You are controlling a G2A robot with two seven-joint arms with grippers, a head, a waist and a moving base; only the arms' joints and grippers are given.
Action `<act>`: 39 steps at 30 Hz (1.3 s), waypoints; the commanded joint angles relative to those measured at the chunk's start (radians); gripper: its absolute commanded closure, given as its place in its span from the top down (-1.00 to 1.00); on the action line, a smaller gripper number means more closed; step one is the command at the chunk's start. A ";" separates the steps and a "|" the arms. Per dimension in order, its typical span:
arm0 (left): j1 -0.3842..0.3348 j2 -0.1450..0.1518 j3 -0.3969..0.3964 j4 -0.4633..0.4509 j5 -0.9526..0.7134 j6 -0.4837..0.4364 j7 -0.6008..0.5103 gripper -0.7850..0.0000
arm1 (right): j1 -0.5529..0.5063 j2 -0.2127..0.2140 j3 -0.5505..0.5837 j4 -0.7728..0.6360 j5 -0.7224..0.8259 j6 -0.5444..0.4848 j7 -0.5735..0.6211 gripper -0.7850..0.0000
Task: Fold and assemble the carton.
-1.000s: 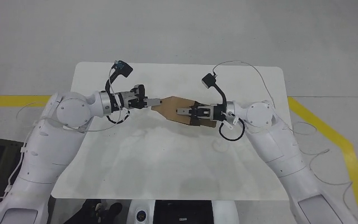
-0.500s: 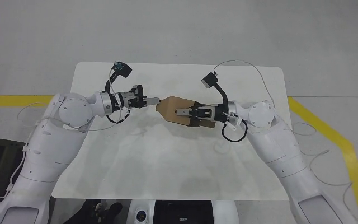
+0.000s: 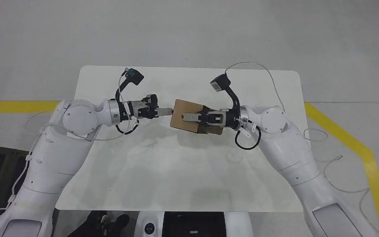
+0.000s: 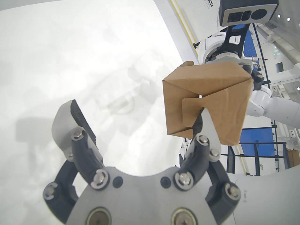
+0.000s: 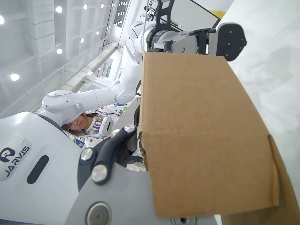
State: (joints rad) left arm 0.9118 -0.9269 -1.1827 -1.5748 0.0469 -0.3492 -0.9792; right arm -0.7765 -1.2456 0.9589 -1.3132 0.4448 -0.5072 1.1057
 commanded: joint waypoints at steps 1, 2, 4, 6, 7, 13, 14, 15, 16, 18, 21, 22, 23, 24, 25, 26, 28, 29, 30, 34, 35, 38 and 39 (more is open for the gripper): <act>0.002 -0.001 0.001 0.002 -0.027 0.000 -0.010 1.00 | 0.004 -0.002 -0.004 0.006 0.010 -0.006 0.005 -1.00; 0.001 -0.001 0.001 0.003 -0.038 -0.001 -0.015 1.00 | 0.006 -0.003 -0.006 0.009 0.016 -0.008 0.008 -1.00; 0.001 -0.001 0.002 0.007 -0.059 -0.005 -0.024 1.00 | 0.009 -0.005 -0.009 0.015 0.025 -0.012 0.013 -1.00; 0.000 -0.002 0.003 0.012 -0.078 -0.009 -0.031 1.00 | 0.012 -0.007 -0.011 0.020 0.033 -0.015 0.018 -1.00; 0.000 -0.002 0.004 0.016 -0.086 -0.010 -0.035 1.00 | 0.013 -0.008 -0.011 0.022 0.035 -0.016 0.019 -1.00; -0.007 -0.006 0.016 0.036 -0.128 -0.012 -0.053 1.00 | 0.017 -0.012 -0.015 0.033 0.051 -0.027 0.029 -1.00; -0.009 -0.006 0.019 0.039 -0.132 -0.014 -0.055 1.00 | 0.017 -0.012 -0.016 0.034 0.054 -0.028 0.030 -1.00; -0.010 -0.007 0.023 0.042 -0.136 -0.016 -0.056 1.00 | 0.018 -0.013 -0.016 0.036 0.056 -0.028 0.033 -1.00; -0.011 -0.008 0.027 0.044 -0.138 -0.019 -0.057 1.00 | 0.018 -0.013 -0.016 0.037 0.059 -0.029 0.034 -1.00; -0.014 -0.011 0.034 0.051 -0.149 -0.025 -0.056 1.00 | 0.017 -0.014 -0.016 0.039 0.065 -0.033 0.037 -1.00; -0.020 -0.014 0.041 0.074 -0.177 -0.035 -0.056 1.00 | 0.016 -0.014 -0.014 0.043 0.073 -0.039 0.045 -1.00; -0.024 -0.015 0.043 0.083 -0.181 -0.040 -0.055 1.00 | 0.015 -0.014 -0.013 0.045 0.074 -0.040 0.048 -1.00; -0.027 -0.017 0.046 0.092 -0.186 -0.045 -0.054 1.00 | 0.015 -0.014 -0.012 0.047 0.073 -0.040 0.050 -1.00; -0.031 -0.018 0.050 0.100 -0.191 -0.051 -0.053 1.00 | 0.015 -0.014 -0.011 0.047 0.073 -0.041 0.053 -1.00; -0.034 -0.019 0.053 0.108 -0.195 -0.058 -0.054 1.00 | 0.015 -0.014 -0.010 0.048 0.074 -0.041 0.055 -1.00; -0.038 -0.021 0.057 0.116 -0.199 -0.064 -0.056 1.00 | 0.015 -0.014 -0.010 0.048 0.075 -0.042 0.058 -1.00; -0.045 -0.023 0.064 0.132 -0.207 -0.077 -0.060 1.00 | 0.015 -0.014 -0.009 0.049 0.076 -0.044 0.064 -1.00; -0.048 -0.024 0.067 0.140 -0.212 -0.084 -0.063 1.00 | 0.015 -0.015 -0.009 0.049 0.078 -0.044 0.068 -1.00; -0.051 -0.026 0.071 0.148 -0.217 -0.090 -0.066 1.00 | 0.015 -0.015 -0.009 0.049 0.081 -0.045 0.071 -1.00; -0.065 -0.031 0.088 0.178 -0.228 -0.117 -0.075 1.00 | 0.018 -0.017 -0.014 0.049 0.087 -0.050 0.090 -1.00; -0.068 -0.033 0.093 0.185 -0.234 -0.123 -0.077 1.00 | 0.020 -0.017 -0.016 0.048 0.089 -0.051 0.096 -1.00; -0.078 -0.038 0.107 0.203 -0.255 -0.137 -0.089 1.00 | 0.023 -0.020 -0.022 0.052 0.098 -0.055 0.109 -1.00; -0.082 -0.040 0.111 0.206 -0.261 -0.143 -0.093 1.00 | 0.024 -0.020 -0.023 0.054 0.100 -0.055 0.112 -1.00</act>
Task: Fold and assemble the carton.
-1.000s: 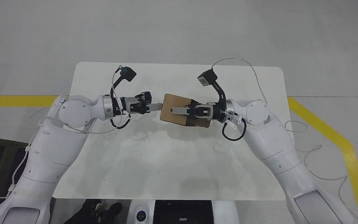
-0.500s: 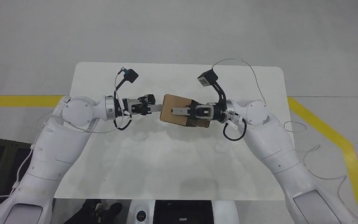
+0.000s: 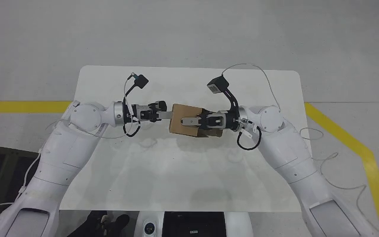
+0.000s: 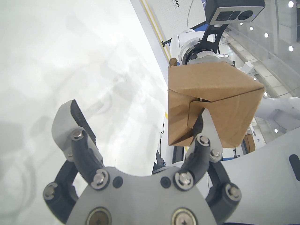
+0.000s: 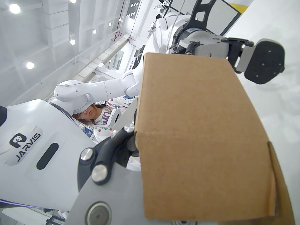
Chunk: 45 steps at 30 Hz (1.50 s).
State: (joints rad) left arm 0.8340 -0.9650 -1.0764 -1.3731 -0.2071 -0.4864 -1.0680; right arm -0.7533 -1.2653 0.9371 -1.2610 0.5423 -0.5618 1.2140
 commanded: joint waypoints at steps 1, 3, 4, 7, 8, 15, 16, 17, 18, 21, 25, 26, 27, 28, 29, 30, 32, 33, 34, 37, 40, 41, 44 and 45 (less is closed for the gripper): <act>-0.007 -0.003 0.009 0.008 -0.011 -0.010 -0.009 1.00 | 0.003 -0.001 -0.002 0.004 0.004 -0.002 0.006 -1.00; -0.012 -0.005 0.015 0.011 -0.018 -0.019 -0.017 1.00 | 0.004 -0.003 -0.004 0.008 0.008 -0.002 0.009 -1.00; -0.014 -0.006 0.018 0.012 -0.021 -0.021 -0.020 1.00 | 0.006 -0.003 -0.005 0.010 0.009 -0.002 0.010 -1.00; -0.017 -0.008 0.024 0.013 -0.023 -0.025 -0.026 1.00 | 0.007 -0.004 -0.005 0.013 0.011 -0.007 0.014 -1.00; -0.018 -0.009 0.026 0.013 -0.023 -0.026 -0.027 1.00 | 0.007 -0.005 -0.006 0.014 0.012 -0.008 0.015 -1.00; -0.021 -0.010 0.028 0.012 -0.025 -0.027 -0.034 1.00 | 0.006 -0.006 -0.003 0.018 0.014 -0.009 0.020 -1.00; -0.021 -0.010 0.027 0.011 -0.026 -0.027 -0.035 1.00 | 0.006 -0.006 -0.003 0.018 0.014 -0.008 0.020 -1.00; -0.021 -0.010 0.027 0.010 -0.027 -0.027 -0.036 1.00 | 0.005 -0.006 -0.002 0.018 0.014 -0.009 0.019 -1.00; -0.021 -0.011 0.027 0.010 -0.029 -0.026 -0.036 1.00 | 0.005 -0.006 -0.002 0.018 0.015 -0.010 0.019 -1.00; -0.020 -0.011 0.027 0.008 -0.030 -0.024 -0.037 1.00 | 0.003 -0.007 0.000 0.018 0.014 -0.011 0.019 -1.00; -0.020 -0.012 0.028 0.006 -0.030 -0.023 -0.038 1.00 | -0.001 -0.006 0.002 0.013 0.013 -0.010 0.021 -1.00; -0.020 -0.012 0.029 0.006 -0.032 -0.022 -0.038 1.00 | -0.003 -0.006 0.003 0.012 0.012 -0.010 0.021 -1.00; -0.020 -0.013 0.030 0.006 -0.032 -0.021 -0.037 1.00 | -0.004 -0.006 0.004 0.010 0.012 -0.009 0.022 -1.00; -0.020 -0.013 0.031 0.006 -0.032 -0.021 -0.036 1.00 | -0.005 -0.005 0.006 0.009 0.011 -0.009 0.021 -1.00; -0.020 -0.014 0.033 0.006 -0.035 -0.019 -0.036 1.00 | -0.007 -0.005 0.008 0.007 0.012 -0.009 0.021 -1.00; -0.021 -0.015 0.035 0.007 -0.037 -0.018 -0.036 1.00 | -0.009 -0.004 0.010 0.006 0.012 -0.009 0.022 -1.00; -0.024 -0.016 0.038 0.008 -0.037 -0.015 -0.035 1.00 | -0.012 -0.003 0.013 0.003 0.011 -0.008 0.022 -1.00; -0.025 -0.017 0.040 0.009 -0.038 -0.014 -0.034 1.00 | -0.013 -0.003 0.015 0.002 0.010 -0.007 0.022 -1.00; -0.027 -0.018 0.043 0.010 -0.039 -0.013 -0.035 1.00 | -0.015 -0.002 0.017 0.001 0.010 -0.006 0.022 -1.00; -0.031 -0.021 0.048 0.014 -0.041 -0.012 -0.034 1.00 | -0.019 -0.001 0.022 -0.002 0.009 -0.004 0.022 -1.00; -0.035 -0.023 0.052 0.018 -0.048 -0.009 -0.040 1.00 | -0.022 0.000 0.025 -0.005 0.007 -0.003 0.021 -1.00; -0.037 -0.023 0.052 0.019 -0.049 -0.009 -0.042 1.00 | -0.023 0.000 0.026 -0.006 0.006 -0.002 0.021 -1.00; -0.037 -0.024 0.051 0.028 -0.047 -0.011 -0.038 1.00 | -0.025 0.000 0.028 -0.008 0.005 -0.001 0.021 -1.00; -0.037 -0.024 0.049 0.032 -0.044 -0.011 -0.035 1.00 | -0.025 0.001 0.029 -0.008 0.004 0.000 0.021 -1.00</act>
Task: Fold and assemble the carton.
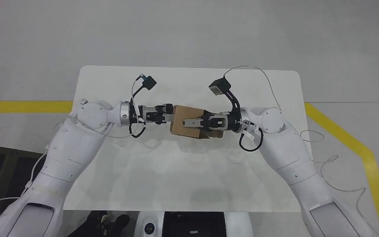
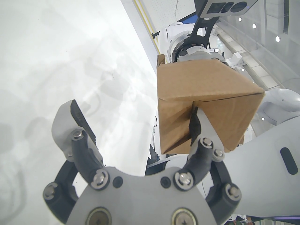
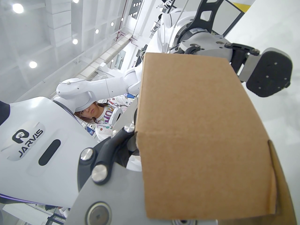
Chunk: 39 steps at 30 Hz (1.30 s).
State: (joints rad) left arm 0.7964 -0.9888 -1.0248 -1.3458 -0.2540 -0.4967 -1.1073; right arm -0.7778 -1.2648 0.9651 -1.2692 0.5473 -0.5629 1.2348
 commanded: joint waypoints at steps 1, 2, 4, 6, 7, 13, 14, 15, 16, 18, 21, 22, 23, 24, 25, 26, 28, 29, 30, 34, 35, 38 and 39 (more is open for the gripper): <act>0.001 0.001 -0.007 0.008 0.004 -0.002 0.008 1.00 | 0.000 0.001 0.002 0.002 -0.004 0.003 -0.001 -1.00; 0.001 0.002 -0.012 0.011 0.006 -0.003 0.012 1.00 | 0.001 0.001 0.003 0.004 -0.010 0.007 -0.002 -1.00; 0.002 0.004 -0.024 0.014 0.016 -0.006 0.019 1.00 | 0.002 0.002 0.006 0.010 -0.024 0.017 -0.008 -1.00; 0.004 0.007 -0.036 0.016 0.030 -0.012 0.026 1.00 | 0.002 0.004 0.010 0.015 -0.042 0.028 -0.019 -1.00; 0.005 0.009 -0.042 0.016 0.036 -0.016 0.029 1.00 | 0.002 0.005 0.012 0.018 -0.050 0.036 -0.025 -1.00; 0.022 0.020 -0.082 -0.001 0.075 -0.054 0.047 1.00 | 0.008 0.008 0.006 0.050 -0.112 0.104 -0.045 -1.00; 0.026 0.022 -0.089 -0.004 0.084 -0.063 0.054 1.00 | 0.015 0.007 -0.001 0.064 -0.126 0.120 -0.044 -1.00; 0.031 0.024 -0.097 -0.009 0.095 -0.074 0.062 1.00 | 0.021 0.005 -0.009 0.074 -0.128 0.131 -0.040 -1.00; 0.036 0.026 -0.106 -0.013 0.106 -0.085 0.072 1.00 | 0.027 0.002 -0.018 0.086 -0.124 0.142 -0.034 -1.00; 0.047 0.030 -0.125 -0.022 0.135 -0.111 0.095 1.00 | 0.044 -0.004 -0.041 0.121 -0.127 0.166 -0.018 -1.00; 0.066 0.037 -0.155 -0.035 0.180 -0.148 0.135 1.00 | 0.075 -0.018 -0.077 0.185 -0.133 0.188 -0.009 -1.00; 0.072 0.039 -0.164 -0.040 0.195 -0.160 0.147 1.00 | 0.084 -0.023 -0.089 0.205 -0.132 0.190 -0.007 -1.00; 0.077 0.042 -0.173 -0.046 0.211 -0.174 0.160 1.00 | 0.095 -0.028 -0.101 0.226 -0.132 0.193 -0.006 -1.00; 0.083 0.044 -0.182 -0.050 0.231 -0.188 0.173 1.00 | 0.105 -0.033 -0.112 0.246 -0.133 0.194 -0.004 -1.00; 0.088 0.045 -0.190 -0.055 0.250 -0.202 0.186 1.00 | 0.115 -0.039 -0.123 0.264 -0.132 0.194 -0.003 -1.00; 0.095 0.047 -0.197 -0.060 0.267 -0.214 0.200 1.00 | 0.125 -0.045 -0.133 0.283 -0.130 0.194 -0.003 -1.00; 0.106 0.050 -0.211 -0.069 0.307 -0.240 0.226 1.00 | 0.143 -0.056 -0.153 0.317 -0.132 0.193 -0.005 -1.00; 0.113 0.052 -0.217 -0.074 0.327 -0.253 0.239 1.00 | 0.152 -0.061 -0.163 0.334 -0.135 0.194 -0.005 -1.00; 0.120 0.053 -0.223 -0.078 0.347 -0.264 0.253 1.00 | 0.160 -0.067 -0.172 0.351 -0.136 0.193 -0.007 -1.00; 0.146 0.059 -0.246 -0.099 0.427 -0.309 0.307 1.00 | 0.190 -0.086 -0.201 0.416 -0.144 0.191 -0.010 -1.00; 0.153 0.060 -0.251 -0.104 0.447 -0.320 0.318 1.00 | 0.196 -0.090 -0.206 0.429 -0.145 0.189 -0.010 -1.00; 0.172 0.064 -0.267 -0.117 0.501 -0.346 0.353 1.00 | 0.211 -0.103 -0.219 0.464 -0.144 0.183 -0.012 -0.96; 0.177 0.065 -0.271 -0.120 0.518 -0.354 0.364 1.00 | 0.216 -0.106 -0.223 0.475 -0.144 0.183 -0.012 -0.76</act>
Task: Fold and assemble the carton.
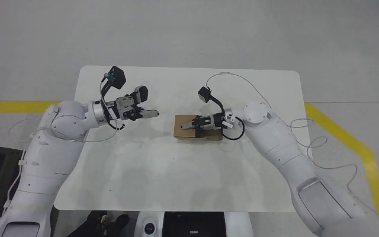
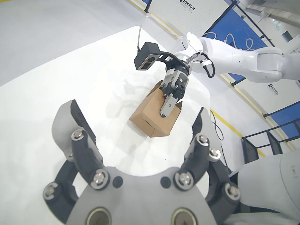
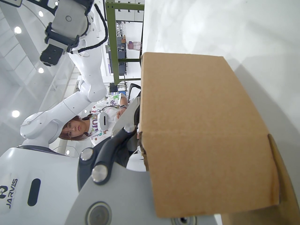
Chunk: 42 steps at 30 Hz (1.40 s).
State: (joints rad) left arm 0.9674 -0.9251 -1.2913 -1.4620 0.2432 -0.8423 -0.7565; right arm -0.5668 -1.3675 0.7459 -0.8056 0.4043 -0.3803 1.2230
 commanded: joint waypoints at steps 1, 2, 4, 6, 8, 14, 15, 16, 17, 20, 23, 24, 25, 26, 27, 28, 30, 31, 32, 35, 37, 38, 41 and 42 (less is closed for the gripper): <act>0.011 0.002 -0.009 -0.006 0.037 -0.016 0.023 1.00 | 0.008 -0.006 -0.007 0.021 -0.002 0.000 -0.001 -0.49; 0.015 0.003 -0.014 -0.009 0.056 -0.023 0.034 1.00 | 0.011 -0.009 -0.009 0.029 -0.003 -0.001 0.000 -0.22; 0.022 0.005 -0.021 -0.014 0.100 -0.042 0.055 1.00 | 0.014 -0.012 -0.010 0.040 -0.003 -0.004 0.003 -0.12; 0.027 0.007 -0.026 -0.017 0.150 -0.069 0.076 1.00 | 0.013 -0.013 -0.003 0.043 0.004 -0.010 0.003 -0.11; 0.031 0.008 -0.031 -0.020 0.205 -0.099 0.106 1.00 | 0.013 -0.009 0.002 0.043 -0.013 -0.009 -0.001 -0.07; 0.039 0.007 -0.034 -0.038 0.370 -0.170 0.212 1.00 | -0.015 0.014 0.046 -0.003 -0.042 -0.013 -0.021 0.34; 0.043 0.007 -0.031 -0.049 0.404 -0.170 0.237 1.00 | -0.022 0.021 0.057 -0.020 -0.049 -0.012 -0.024 0.37; 0.049 0.008 -0.027 -0.060 0.435 -0.170 0.265 1.00 | -0.031 0.027 0.070 -0.038 -0.052 -0.010 -0.028 0.42; 0.054 0.009 -0.023 -0.071 0.468 -0.170 0.295 1.00 | -0.041 0.034 0.083 -0.060 -0.055 -0.007 -0.029 0.45; 0.073 0.014 -0.008 -0.106 0.588 -0.170 0.405 1.00 | -0.077 0.058 0.126 -0.136 -0.080 0.011 -0.036 0.55; 0.094 0.021 0.010 -0.130 0.746 -0.170 0.549 1.00 | -0.120 0.083 0.174 -0.224 -0.111 0.039 -0.040 0.59; 0.103 0.023 0.018 -0.130 0.804 -0.170 0.606 1.00 | -0.135 0.092 0.191 -0.255 -0.124 0.049 -0.041 0.62; 0.109 0.025 0.024 -0.128 0.858 -0.170 0.663 1.00 | -0.150 0.100 0.208 -0.285 -0.136 0.061 -0.042 0.62; 0.112 0.027 0.031 -0.129 0.918 -0.170 0.720 1.00 | -0.166 0.108 0.225 -0.316 -0.145 0.073 -0.042 0.62; 0.116 0.029 0.036 -0.125 0.975 -0.170 0.780 1.00 | -0.182 0.116 0.242 -0.346 -0.156 0.085 -0.042 0.60; 0.117 0.030 0.041 -0.122 1.028 -0.170 0.842 1.00 | -0.197 0.123 0.259 -0.377 -0.165 0.096 -0.042 0.59; 0.119 0.030 0.048 -0.114 1.142 -0.161 0.970 1.00 | -0.228 0.137 0.292 -0.436 -0.179 0.118 -0.043 0.54; 0.120 0.029 0.056 -0.109 1.195 -0.145 1.031 1.00 | -0.243 0.143 0.307 -0.462 -0.188 0.128 -0.041 0.49; 0.119 0.029 0.066 -0.108 1.254 -0.119 1.092 1.00 | -0.257 0.149 0.322 -0.487 -0.196 0.136 -0.041 0.44; 0.116 0.027 0.106 -0.076 1.399 -0.059 1.256 1.00 | -0.297 0.165 0.363 -0.549 -0.217 0.155 -0.039 0.09; 0.107 0.026 0.137 -0.052 1.480 -0.025 1.340 1.00 | -0.320 0.175 0.389 -0.584 -0.230 0.166 -0.036 -0.11; 0.100 0.025 0.151 -0.040 1.513 -0.009 1.376 1.00 | -0.331 0.180 0.402 -0.600 -0.235 0.171 -0.035 -0.29; 0.079 0.022 0.193 -0.001 1.581 0.012 1.440 1.00 | -0.358 0.191 0.434 -0.641 -0.255 0.185 -0.033 -1.00; 0.070 0.020 0.207 0.012 1.591 0.012 1.451 1.00 | -0.368 0.195 0.444 -0.656 -0.264 0.192 -0.031 -1.00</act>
State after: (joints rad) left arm 1.0455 -0.9037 -1.0980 -1.4633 1.8221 -0.8295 0.6818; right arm -0.9273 -1.1754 1.1812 -1.4495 0.1474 -0.1939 1.1902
